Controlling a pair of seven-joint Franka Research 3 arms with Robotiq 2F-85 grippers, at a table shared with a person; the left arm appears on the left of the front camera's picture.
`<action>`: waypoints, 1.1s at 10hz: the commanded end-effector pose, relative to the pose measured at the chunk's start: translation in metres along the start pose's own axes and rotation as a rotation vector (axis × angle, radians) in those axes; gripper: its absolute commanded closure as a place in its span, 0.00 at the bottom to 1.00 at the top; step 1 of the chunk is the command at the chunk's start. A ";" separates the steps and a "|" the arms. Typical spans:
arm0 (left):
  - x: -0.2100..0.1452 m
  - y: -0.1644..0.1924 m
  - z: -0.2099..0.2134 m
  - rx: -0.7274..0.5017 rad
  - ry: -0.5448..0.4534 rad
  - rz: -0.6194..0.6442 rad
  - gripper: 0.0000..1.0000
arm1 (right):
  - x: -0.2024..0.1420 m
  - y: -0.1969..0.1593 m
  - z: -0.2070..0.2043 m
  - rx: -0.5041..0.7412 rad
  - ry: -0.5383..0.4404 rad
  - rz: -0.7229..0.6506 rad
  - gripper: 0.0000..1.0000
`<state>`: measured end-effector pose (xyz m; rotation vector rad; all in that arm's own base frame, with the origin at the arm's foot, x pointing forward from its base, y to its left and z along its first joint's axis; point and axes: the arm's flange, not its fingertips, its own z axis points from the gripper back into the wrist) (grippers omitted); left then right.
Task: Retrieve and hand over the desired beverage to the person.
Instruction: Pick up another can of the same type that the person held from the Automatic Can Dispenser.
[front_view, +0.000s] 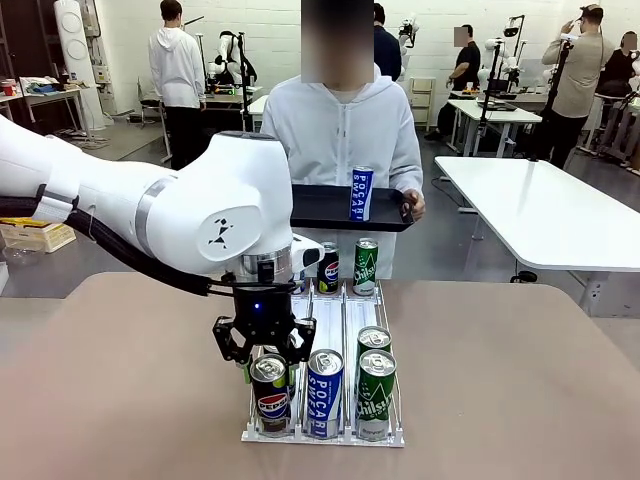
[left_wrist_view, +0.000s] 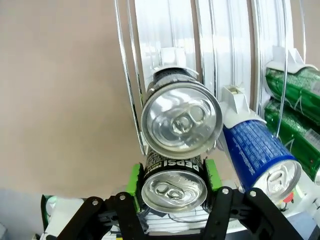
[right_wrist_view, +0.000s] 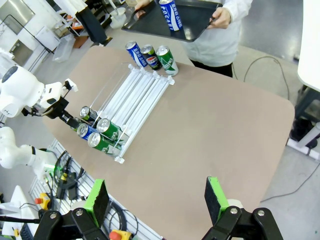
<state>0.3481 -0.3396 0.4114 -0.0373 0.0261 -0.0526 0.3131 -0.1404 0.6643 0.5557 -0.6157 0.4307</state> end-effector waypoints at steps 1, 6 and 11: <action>-0.019 0.000 0.047 0.039 0.003 -0.077 0.49 | 0.000 -0.001 -0.001 0.019 -0.015 0.004 0.00; -0.061 0.000 0.216 0.004 -0.208 -0.117 0.49 | 0.000 -0.001 -0.001 0.019 -0.015 0.004 0.00; -0.018 -0.014 0.265 0.005 -0.227 -0.143 0.49 | 0.000 -0.001 -0.001 0.019 -0.015 0.004 0.00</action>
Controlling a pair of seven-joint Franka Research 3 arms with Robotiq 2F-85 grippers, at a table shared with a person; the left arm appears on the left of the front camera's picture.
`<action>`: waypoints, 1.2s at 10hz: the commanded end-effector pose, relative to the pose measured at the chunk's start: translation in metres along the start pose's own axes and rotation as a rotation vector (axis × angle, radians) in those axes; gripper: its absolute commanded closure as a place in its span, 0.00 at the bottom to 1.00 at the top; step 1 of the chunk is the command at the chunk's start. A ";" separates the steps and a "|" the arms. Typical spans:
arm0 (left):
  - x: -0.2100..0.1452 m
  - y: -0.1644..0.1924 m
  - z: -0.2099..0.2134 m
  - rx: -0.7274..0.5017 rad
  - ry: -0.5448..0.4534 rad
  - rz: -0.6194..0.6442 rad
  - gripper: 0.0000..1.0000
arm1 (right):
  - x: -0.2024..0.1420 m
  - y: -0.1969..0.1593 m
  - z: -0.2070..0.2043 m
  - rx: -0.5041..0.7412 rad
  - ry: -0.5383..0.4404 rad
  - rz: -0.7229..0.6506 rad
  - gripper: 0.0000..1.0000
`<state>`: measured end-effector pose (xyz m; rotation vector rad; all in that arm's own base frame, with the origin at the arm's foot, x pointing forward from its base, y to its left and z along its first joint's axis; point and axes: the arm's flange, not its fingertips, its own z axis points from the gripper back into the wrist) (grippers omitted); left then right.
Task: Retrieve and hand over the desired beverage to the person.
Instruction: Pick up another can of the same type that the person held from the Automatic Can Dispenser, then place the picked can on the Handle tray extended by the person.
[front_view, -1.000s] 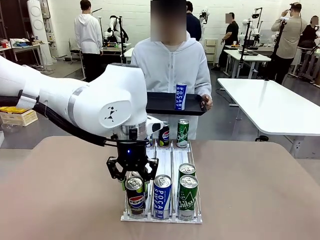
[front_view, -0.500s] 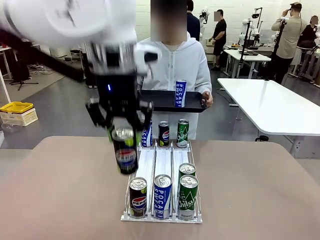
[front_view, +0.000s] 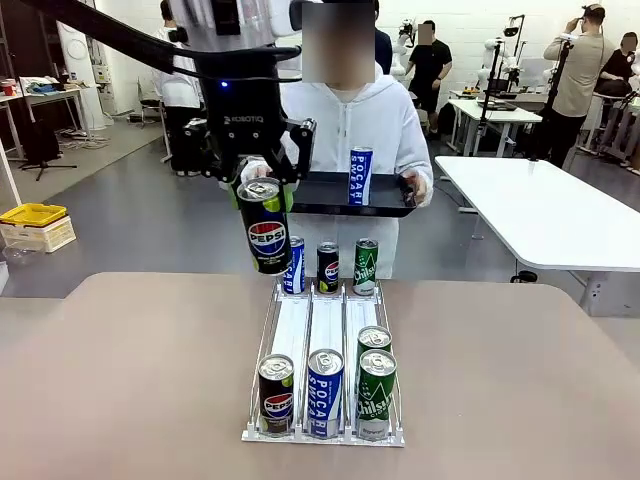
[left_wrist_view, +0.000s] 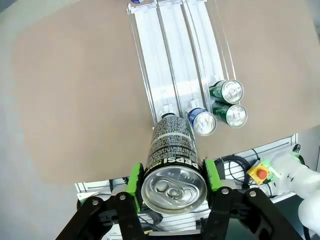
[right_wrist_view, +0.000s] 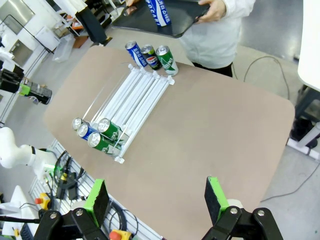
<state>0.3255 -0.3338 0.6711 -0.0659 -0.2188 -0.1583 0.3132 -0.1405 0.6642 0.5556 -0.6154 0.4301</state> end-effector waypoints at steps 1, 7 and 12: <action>0.022 -0.007 0.002 0.023 0.030 -0.034 0.49 | 0.000 -0.001 -0.001 0.019 -0.015 0.005 0.00; 0.028 -0.003 -0.018 0.005 0.056 -0.007 0.49 | 0.000 -0.001 -0.001 0.019 -0.015 0.005 0.00; 0.028 -0.003 -0.018 0.005 0.056 -0.007 0.49 | 0.000 -0.001 -0.001 0.019 -0.015 0.005 0.00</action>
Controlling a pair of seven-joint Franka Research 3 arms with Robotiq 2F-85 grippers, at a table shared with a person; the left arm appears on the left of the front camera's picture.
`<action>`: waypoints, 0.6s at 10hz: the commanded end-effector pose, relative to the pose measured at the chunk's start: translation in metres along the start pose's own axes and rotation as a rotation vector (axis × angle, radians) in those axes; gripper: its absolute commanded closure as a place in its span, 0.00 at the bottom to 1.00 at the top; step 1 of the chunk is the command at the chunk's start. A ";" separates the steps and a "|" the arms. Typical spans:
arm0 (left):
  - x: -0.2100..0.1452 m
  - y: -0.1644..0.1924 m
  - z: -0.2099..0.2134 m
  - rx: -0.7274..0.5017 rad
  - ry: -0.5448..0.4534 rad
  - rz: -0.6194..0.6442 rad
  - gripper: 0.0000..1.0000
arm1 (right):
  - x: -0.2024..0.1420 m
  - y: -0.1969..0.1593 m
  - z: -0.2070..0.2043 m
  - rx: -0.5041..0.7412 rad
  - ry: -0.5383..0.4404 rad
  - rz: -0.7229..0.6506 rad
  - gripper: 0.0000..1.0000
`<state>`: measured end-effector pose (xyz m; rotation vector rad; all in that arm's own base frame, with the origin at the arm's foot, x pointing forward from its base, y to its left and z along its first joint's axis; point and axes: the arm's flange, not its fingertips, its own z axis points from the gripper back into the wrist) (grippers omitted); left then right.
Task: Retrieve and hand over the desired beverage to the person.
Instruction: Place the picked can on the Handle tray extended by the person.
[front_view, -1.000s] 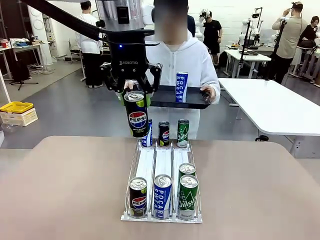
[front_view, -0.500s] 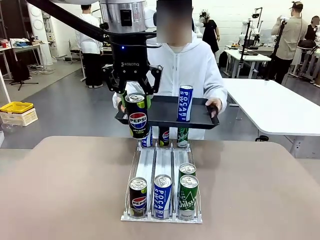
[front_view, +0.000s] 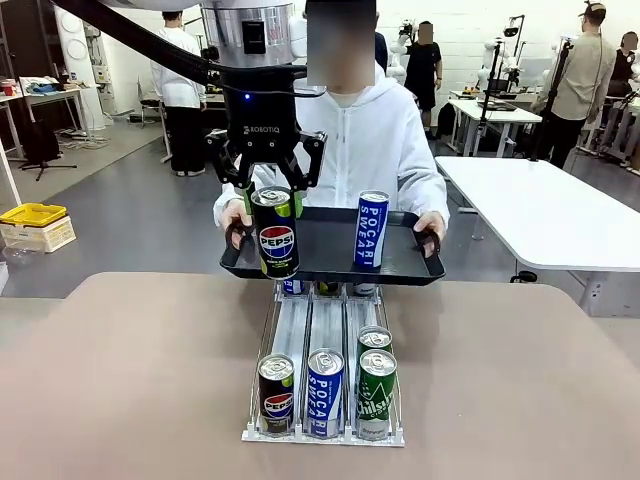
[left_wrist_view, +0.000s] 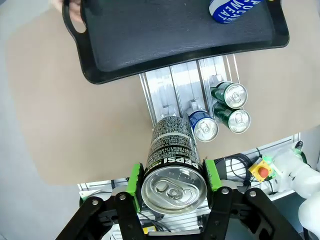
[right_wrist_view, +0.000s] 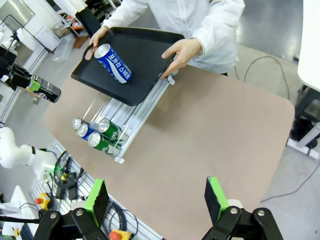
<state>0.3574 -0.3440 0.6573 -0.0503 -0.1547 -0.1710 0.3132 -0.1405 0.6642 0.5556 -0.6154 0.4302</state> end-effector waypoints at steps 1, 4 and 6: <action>-0.001 0.001 0.003 -0.004 -0.009 0.005 0.49 | 0.000 -0.001 -0.001 0.019 -0.015 0.005 0.00; -0.001 0.001 0.003 -0.004 -0.009 0.005 0.49 | 0.000 -0.001 -0.001 0.019 -0.015 0.005 0.00; -0.001 0.001 0.003 -0.004 -0.009 0.005 0.49 | 0.000 -0.001 -0.001 0.019 -0.015 0.005 0.00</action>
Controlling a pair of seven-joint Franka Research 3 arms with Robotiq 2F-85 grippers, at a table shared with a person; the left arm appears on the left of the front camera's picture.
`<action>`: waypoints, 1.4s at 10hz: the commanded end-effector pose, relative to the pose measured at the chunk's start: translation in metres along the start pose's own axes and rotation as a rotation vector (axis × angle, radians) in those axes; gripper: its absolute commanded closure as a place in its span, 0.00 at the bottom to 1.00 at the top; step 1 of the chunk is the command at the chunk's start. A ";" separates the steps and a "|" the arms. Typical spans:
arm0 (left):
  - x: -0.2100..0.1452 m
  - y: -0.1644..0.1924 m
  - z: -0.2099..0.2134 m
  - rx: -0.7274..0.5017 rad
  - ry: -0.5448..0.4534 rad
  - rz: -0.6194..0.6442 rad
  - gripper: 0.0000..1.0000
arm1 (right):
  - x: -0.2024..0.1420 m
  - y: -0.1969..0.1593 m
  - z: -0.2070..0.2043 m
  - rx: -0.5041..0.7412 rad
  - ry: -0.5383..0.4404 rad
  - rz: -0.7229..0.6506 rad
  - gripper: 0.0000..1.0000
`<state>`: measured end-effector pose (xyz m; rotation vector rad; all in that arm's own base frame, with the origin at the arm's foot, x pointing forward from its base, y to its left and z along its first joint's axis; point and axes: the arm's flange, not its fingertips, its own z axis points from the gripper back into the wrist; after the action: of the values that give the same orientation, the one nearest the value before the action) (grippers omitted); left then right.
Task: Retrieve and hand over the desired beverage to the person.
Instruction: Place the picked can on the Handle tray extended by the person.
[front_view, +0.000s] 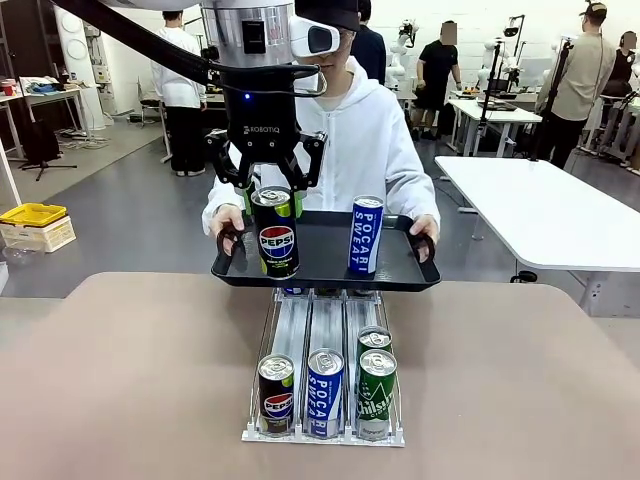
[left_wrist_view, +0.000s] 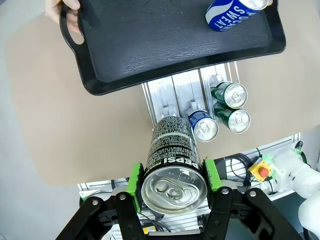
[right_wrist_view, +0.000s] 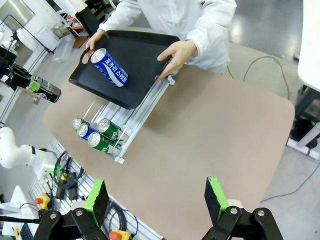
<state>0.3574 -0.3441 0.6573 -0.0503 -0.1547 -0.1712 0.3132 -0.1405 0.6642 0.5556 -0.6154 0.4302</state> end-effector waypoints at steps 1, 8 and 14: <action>-0.001 0.001 0.003 -0.004 -0.009 0.005 0.49 | 0.000 -0.001 -0.001 0.019 -0.015 0.005 0.00; 0.071 0.010 0.006 -0.051 0.052 -0.068 0.42 | 0.000 -0.001 -0.001 0.019 -0.015 0.005 0.00; 0.168 0.037 -0.030 0.007 0.103 0.053 0.42 | 0.000 -0.001 -0.001 0.019 -0.015 0.005 0.00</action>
<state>0.5214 -0.3280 0.6416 -0.0644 -0.0676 -0.1395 0.3131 -0.1408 0.6643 0.5555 -0.6159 0.4298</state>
